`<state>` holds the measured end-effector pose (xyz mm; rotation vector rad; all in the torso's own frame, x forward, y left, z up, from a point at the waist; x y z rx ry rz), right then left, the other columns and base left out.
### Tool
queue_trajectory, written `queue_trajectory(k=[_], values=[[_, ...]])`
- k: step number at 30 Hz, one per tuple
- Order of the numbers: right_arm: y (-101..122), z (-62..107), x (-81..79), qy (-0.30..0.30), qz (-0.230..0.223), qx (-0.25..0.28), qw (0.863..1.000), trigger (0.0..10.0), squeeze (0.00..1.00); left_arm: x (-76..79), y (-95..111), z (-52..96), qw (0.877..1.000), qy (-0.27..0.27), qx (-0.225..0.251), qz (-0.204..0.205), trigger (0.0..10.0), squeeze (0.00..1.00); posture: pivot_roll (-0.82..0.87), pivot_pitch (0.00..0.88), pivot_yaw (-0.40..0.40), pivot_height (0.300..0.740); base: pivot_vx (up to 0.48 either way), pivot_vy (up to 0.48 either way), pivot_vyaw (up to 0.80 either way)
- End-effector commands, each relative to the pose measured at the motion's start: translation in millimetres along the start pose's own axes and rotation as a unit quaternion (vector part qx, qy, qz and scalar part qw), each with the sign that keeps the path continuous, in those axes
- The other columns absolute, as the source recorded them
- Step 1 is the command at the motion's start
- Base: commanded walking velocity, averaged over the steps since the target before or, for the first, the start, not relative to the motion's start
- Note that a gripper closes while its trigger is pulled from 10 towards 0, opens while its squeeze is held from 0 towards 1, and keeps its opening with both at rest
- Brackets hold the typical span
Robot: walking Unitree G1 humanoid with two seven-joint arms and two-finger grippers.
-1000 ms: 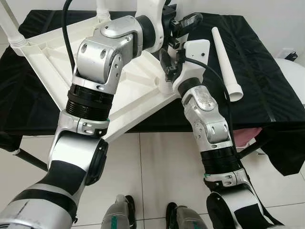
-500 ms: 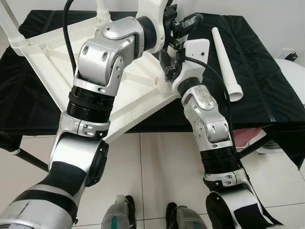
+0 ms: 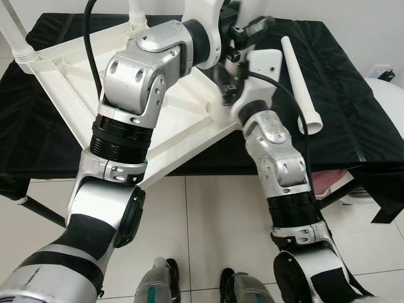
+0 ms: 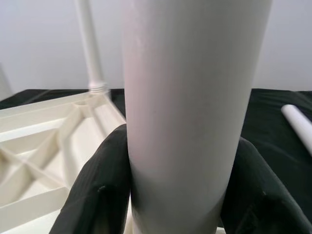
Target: Building children table
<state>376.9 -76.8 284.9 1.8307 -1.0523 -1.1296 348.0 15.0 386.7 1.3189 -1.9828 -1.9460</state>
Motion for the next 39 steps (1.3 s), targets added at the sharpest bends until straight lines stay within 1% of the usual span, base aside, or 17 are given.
queue_trajectory(k=[1, 4, 5, 6, 7, 10, 14, 21, 22, 24, 25, 26, 28, 31, 32, 34, 39], values=[[0, 0.4, 0.1, -0.002, -0.004, -0.001, 1.0, 10.0, 0.0, 3.9, 4, -0.6, 1.0, -0.004, 0.009, -0.001, 10.0, 1.0, -0.05, 0.127, -0.016, 0.74, 0.0, 0.0, 0.0], [0, 0.5, 2.1, -0.005, -0.001, 0.0, 1.0, 10.0, 0.0, 2.3, 4, 0.3, 1.0, 0.003, 0.003, -0.005, 10.0, 1.0, -0.05, 0.127, -0.016, 0.74, 0.0, 0.0, 0.0], [0, 0.4, 2.8, -0.006, -0.001, 0.001, 1.0, 10.0, 0.0, 2.1, 4, 0.3, 1.0, 0.003, 0.003, -0.005, 10.0, 0.45, -0.05, 0.127, -0.016, 0.74, 0.0, 0.0, 0.0], [0, 0.4, 2.8, -0.006, -0.001, 0.001, 1.0, 10.0, 0.0, 2.1, 4, 0.3, 1.0, 0.003, 0.003, -0.005, 10.0, 0.45, -0.05, 0.127, -0.016, 0.74, 0.0, 0.0, 0.0], [0, 0.4, 3.8, -0.008, 0.0, 0.002, 1.0, 10.0, 0.0, 1.8, 4, 0.4, 1.0, 0.004, 0.003, -0.001, 10.0, 0.0, -0.05, 0.127, -0.016, 0.74, 0.0, 0.0, 0.0], [1, 0.0, 6.0, -0.011, 0.002, 0.003, 1.0, 10.0, 0.0, 0.9, 5, 0.9, 1.0, 0.007, 0.004, 0.003, 10.0, 0.0, -0.05, 0.127, -0.016, 0.74, 0.0, 0.0, 0.0], [3, -2.0, 14.5, -0.02, 0.008, 0.005, 1.0, 10.0, 0.0, -10.4, 3, 11.7, 0.999, 0.023, 0.006, 0.029, 10.0, 0.0, -0.04, 0.135, -0.015, 0.74, 0.0, 0.0, 0.0], [4, -2.5, 17.1, -0.022, 0.009, 0.004, 1.0, 10.0, 0.0, -20.9, -1, 19.6, 0.998, 0.034, 0.006, 0.047, 10.0, 0.0, -0.05, 0.137, -0.014, 0.74, 0.0, 0.0, 0.0], [5, -3.0, 20.8, -0.023, 0.01, 0.003, 1.0, 10.0, 0.0, -30.4, -1, 26.1, 0.997, 0.049, 0.01, 0.061, 10.0, 0.0, -0.05, 0.141, -0.013, 0.74, 0.0, 0.0, 0.0], [9, -4.2, 25.9, -0.018, 0.014, 0.005, 1.0, 10.0, 0.0, -44.6, -3, 37.3, 0.994, 0.078, 0.008, 0.07, 10.0, 0.0, -0.05, 0.142, -0.015, 0.74, 0.0, 0.0, 0.0], [9, -4.2, 25.9, -0.018, 0.014, 0.005, 1.0, 10.0, 0.0, -44.6, -3, 37.3, 0.994, 0.078, 0.008, 0.07, 10.0, 0.0, -0.05, 0.142, -0.015, 0.74, 0.0, 0.0, 0.0], [11, -5.1, 28.2, -0.016, 0.015, 0.006, 1.0, 10.0, 0.0, -48.5, -10, 41.4, 0.993, 0.093, -0.003, 0.079, 10.0, 0.0, -0.04, 0.141, -0.015, 0.74, 0.0, 0.0, 0.0], [11, -5.1, 28.2, -0.016, 0.015, 0.006, 1.0, 10.0, 0.0, -48.5, -10, 41.4, 0.993, 0.093, -0.003, 0.079, 10.0, 0.0, -0.04, 0.141, -0.015, 0.74, 0.0, 0.0, 0.0], [13, -7.7, 30.8, -0.001, 0.023, 0.003, 1.0, 10.0, 0.0, -46.5, -44, 47.9, 0.986, 0.13, -0.052, 0.095, 10.0, 0.0, -0.04, 0.138, -0.017, 0.74, 0.0, 0.0, 0.0], [13, -7.7, 30.8, -0.001, 0.023, 0.003, 1.0, 10.0, 0.0, -46.5, -44, 47.9, 0.986, 0.13, -0.052, 0.095, 10.0, 0.0, -0.04, 0.138, -0.017, 0.74, 0.0, 0.0, 0.0], [14, -8.2, 29.8, 0.019, 0.024, -0.001, 1.0, 10.0, 0.0, -41.1, -64, 51.7, 0.979, 0.148, -0.079, 0.112, 10.0, 0.0, -0.05, 0.133, -0.017, 0.74, 0.0, 0.0, 0.0], [19, -7.2, 29.3, 0.053, 0.033, 0.006, 0.998, 10.0, 0.0, -29.8, -93, 60.6, 0.97, 0.176, -0.11, 0.128, 10.0, 0.0, -0.05, 0.126, -0.02, 0.74, 0.0, 0.0, 0.0]])
Point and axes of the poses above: a point about 5 cm out from each wrist's last joint towards the gripper, its own z axis pointing back from the gripper into the wrist, its own y axis along the axis of the wrist's last joint, x = y × z, the point moved 3 cm from there along -z, pointing out of the wrist towards the gripper, and after that the axes turned 14 degrees about -z, right-handed, at the moved point
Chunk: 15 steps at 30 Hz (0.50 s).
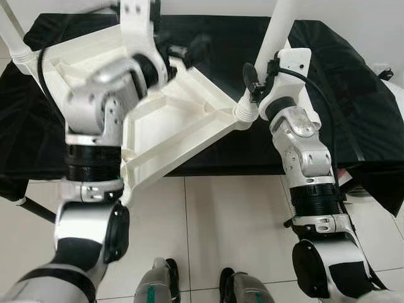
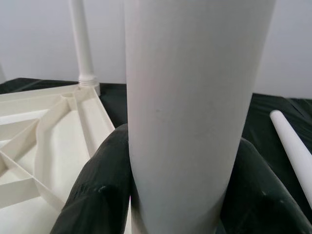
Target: Building children table
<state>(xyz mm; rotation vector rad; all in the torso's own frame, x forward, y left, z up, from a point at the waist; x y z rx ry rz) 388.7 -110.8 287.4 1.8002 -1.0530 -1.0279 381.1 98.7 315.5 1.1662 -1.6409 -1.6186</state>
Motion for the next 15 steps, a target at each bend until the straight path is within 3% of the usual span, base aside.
queue_trajectory(k=[1, 4, 7, 12, 15], values=[[7, -0.6, -3.5, 0.024, 0.001, 0.014, 1.0, 10.0, 0.0, 5.0, -9, 1.9, 1.0, 0.006, -0.01, -0.005, 10.0, 0.0, -0.05, 0.126, -0.02, 0.74, 0.0, 0.0, 0.0], [7, -0.6, -3.5, 0.024, 0.001, 0.014, 1.0, 10.0, 0.0, 5.0, -9, 1.9, 1.0, 0.006, -0.01, -0.005, 10.0, 0.0, -0.05, 0.126, -0.02, 0.74, 0.0, 0.0, 0.0], [9, 0.8, -3.3, 0.038, 0.004, 0.023, 0.999, 10.0, 0.0, 5.8, -22, 4.6, 1.0, 0.021, -0.019, -0.006, 10.0, 0.0, -0.05, 0.126, -0.02, 0.74, 0.0, 0.0, 0.0], [9, 7.7, 0.2, 0.061, 0.0, 0.044, 0.997, 10.0, 0.0, 7.9, -60, 15.4, 0.997, 0.059, -0.045, -0.025, 10.0, 0.0, -0.04, 0.127, -0.016, 0.74, 0.0, 0.0, 0.0], [6, 13.9, -0.8, 0.082, -0.021, 0.047, 0.995, 10.0, 0.0, 14.7, -79, 21.7, 0.996, 0.056, -0.068, -0.006, 10.0, 0.0, -0.04, 0.128, -0.019, 0.74, 0.0, 0.0, 0.0]])
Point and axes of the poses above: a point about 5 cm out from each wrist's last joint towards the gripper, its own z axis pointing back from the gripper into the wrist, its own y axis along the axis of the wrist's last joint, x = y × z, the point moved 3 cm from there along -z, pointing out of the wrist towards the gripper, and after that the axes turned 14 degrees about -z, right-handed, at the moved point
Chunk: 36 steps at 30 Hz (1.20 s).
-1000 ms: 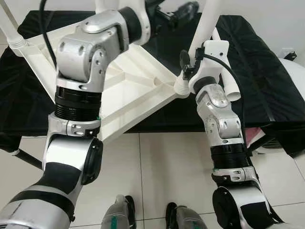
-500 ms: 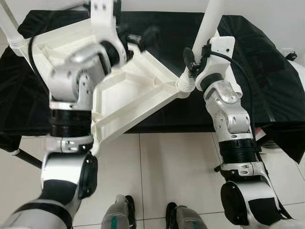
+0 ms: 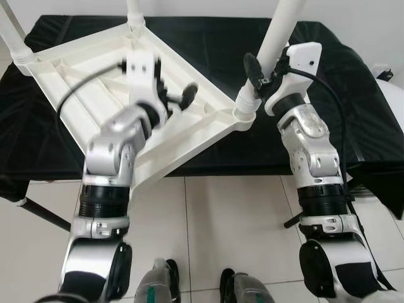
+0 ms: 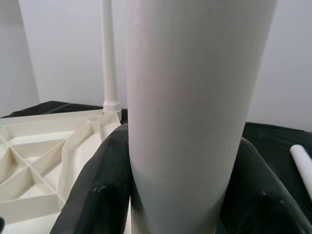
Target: Building children table
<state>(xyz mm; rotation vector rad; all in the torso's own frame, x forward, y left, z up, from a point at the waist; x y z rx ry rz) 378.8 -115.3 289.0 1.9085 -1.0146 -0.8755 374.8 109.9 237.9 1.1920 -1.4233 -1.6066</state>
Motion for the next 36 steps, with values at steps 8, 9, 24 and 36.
queue_trajectory(k=[8, 9, 24, 36], values=[[-7, 13.4, -1.2, 0.031, -0.042, 0.016, 0.998, 10.0, 0.0, 16.2, -13, 8.0, 0.999, 0.007, -0.01, -0.051, 10.0, 0.0, -0.03, 0.127, -0.025, 0.74, 0.0, 0.0, 0.0], [-7, 14.0, -0.9, 0.031, -0.043, 0.017, 0.998, 10.0, 0.0, 17.3, -13, 8.5, 0.999, 0.008, -0.009, -0.053, 10.0, 0.0, -0.03, 0.127, -0.025, 0.74, 0.0, 0.0, 0.0], [-11, 16.5, -4.2, 0.049, -0.058, 0.021, 0.997, 10.0, 0.0, 23.0, -15, 16.6, 0.993, -0.003, 0.003, -0.114, 10.0, 0.0, -0.04, 0.153, -0.038, 0.74, 0.0, 0.0, 0.0], [-14, 18.5, -7.6, 0.049, -0.058, 0.022, 0.997, 10.0, 0.0, 28.2, -16, 16.0, 0.992, 0.003, 0.0, -0.124, 10.0, 0.0, -0.04, 0.161, -0.023, 0.74, 0.0, 0.0, 0.0]])
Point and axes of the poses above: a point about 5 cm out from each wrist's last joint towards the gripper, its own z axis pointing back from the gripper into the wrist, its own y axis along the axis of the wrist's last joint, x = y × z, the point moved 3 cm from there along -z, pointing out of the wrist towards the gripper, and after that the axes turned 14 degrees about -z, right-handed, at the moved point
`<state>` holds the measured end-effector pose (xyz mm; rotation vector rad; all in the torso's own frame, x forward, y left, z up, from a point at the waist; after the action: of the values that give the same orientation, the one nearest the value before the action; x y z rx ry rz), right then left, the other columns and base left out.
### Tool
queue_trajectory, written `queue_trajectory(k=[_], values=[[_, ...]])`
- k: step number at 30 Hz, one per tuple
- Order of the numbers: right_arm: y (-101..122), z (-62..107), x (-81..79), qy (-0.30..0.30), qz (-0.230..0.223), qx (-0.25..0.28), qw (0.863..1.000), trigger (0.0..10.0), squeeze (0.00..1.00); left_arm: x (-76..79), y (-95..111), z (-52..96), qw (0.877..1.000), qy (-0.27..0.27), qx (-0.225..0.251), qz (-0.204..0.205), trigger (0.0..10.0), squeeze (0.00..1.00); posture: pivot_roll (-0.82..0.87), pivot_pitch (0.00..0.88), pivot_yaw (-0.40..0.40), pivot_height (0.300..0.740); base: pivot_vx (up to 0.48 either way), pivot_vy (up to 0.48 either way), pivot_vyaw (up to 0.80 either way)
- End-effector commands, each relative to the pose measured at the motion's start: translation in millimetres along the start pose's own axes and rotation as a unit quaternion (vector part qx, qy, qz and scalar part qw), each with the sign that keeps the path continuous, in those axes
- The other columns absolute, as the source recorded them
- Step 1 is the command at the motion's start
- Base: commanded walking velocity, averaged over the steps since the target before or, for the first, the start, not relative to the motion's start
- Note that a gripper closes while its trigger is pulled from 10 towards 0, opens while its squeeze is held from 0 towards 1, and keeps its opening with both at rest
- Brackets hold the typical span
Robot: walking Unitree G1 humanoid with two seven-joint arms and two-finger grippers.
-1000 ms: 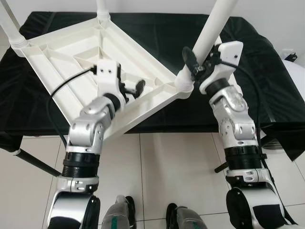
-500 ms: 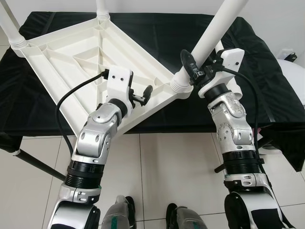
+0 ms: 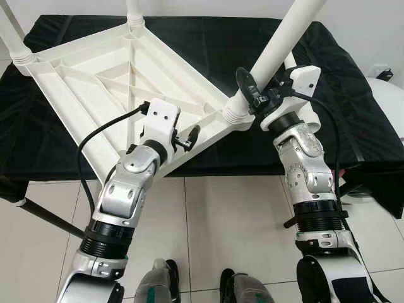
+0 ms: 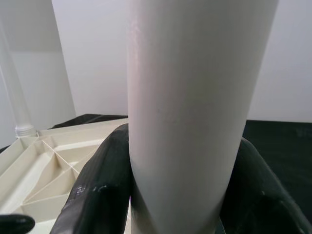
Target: Building children table
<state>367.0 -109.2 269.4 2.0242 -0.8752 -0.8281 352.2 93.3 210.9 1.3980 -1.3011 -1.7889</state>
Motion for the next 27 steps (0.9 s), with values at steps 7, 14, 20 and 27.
queue_trajectory(k=[7, 14, 20, 27], values=[[1, 2.1, -1.7, 0.001, -0.004, 0.01, 1.0, 10.0, 0.0, -3.9, 5, 0.3, 1.0, 0.013, 0.009, 0.003, 10.0, 0.0, -0.04, 0.161, -0.023, 0.74, 0.0, 0.0, 0.0], [1, 1.3, -2.9, 0.004, -0.004, 0.01, 1.0, 10.0, 0.0, -7.1, 7, 0.1, 1.0, 0.018, 0.011, 0.0, 10.0, 0.0, -0.04, 0.162, -0.026, 0.74, 0.0, 0.0, 0.0], [1, 1.6, -3.7, 0.005, -0.005, 0.012, 1.0, 10.0, 0.0, -6.4, 6, 0.9, 1.0, 0.016, 0.008, 0.0, 10.0, 0.0, -0.04, 0.162, -0.026, 0.74, 0.0, 0.0, 0.0], [2, 1.5, -2.8, 0.004, -0.003, 0.013, 1.0, 10.0, 0.0, 10.1, 11, 1.3, 0.999, -0.039, 0.002, 0.007, 10.0, 0.0, -0.04, 0.163, -0.02, 0.74, 0.0, 0.0, 0.0]])
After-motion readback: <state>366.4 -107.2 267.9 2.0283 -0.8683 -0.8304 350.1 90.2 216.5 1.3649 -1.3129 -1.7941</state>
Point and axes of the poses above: a point about 5 cm out from each wrist's last joint towards the gripper, its own z axis pointing back from the gripper into the wrist, its own y axis along the axis of the wrist's last joint, x = y × z, the point moved 3 cm from there along -z, pointing out of the wrist towards the gripper, and after that the axes turned 14 degrees about -z, right-handed, at the moved point
